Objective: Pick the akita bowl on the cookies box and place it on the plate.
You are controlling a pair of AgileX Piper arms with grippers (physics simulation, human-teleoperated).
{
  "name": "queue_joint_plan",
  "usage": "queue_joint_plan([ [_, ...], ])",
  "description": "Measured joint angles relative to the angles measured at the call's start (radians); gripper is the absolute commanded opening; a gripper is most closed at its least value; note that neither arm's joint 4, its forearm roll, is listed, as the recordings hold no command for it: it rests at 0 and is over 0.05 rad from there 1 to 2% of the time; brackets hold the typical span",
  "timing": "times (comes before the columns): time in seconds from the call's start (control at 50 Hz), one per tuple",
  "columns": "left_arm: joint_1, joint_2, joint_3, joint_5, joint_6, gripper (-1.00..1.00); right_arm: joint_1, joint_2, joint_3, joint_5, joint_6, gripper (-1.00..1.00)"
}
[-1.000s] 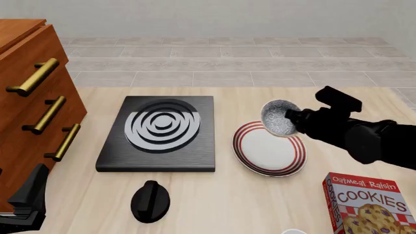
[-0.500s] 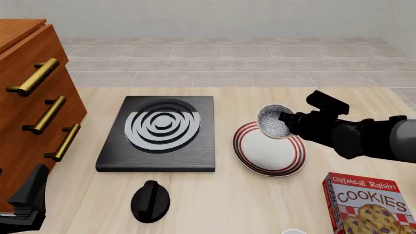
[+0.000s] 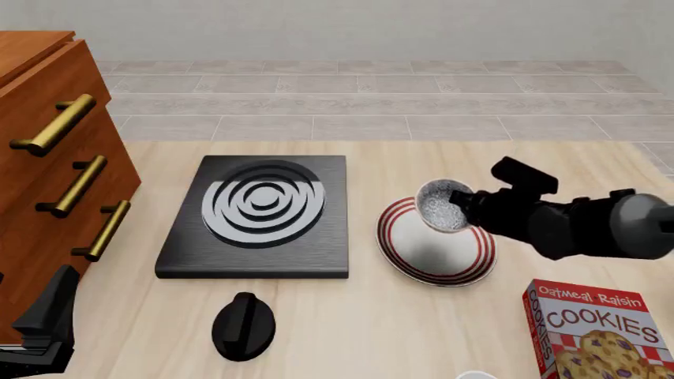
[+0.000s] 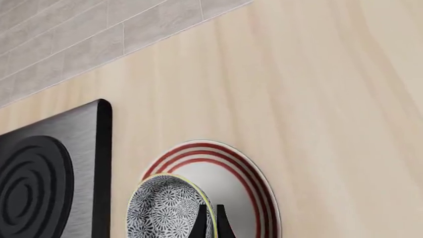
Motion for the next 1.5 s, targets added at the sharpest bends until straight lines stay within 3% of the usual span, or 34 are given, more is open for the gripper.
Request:
queue_joint_plan([
  [1.5,0.000,0.000,0.000,0.000,0.000,1.00,0.000,0.084,0.034,-0.063,-0.012,-1.00],
])
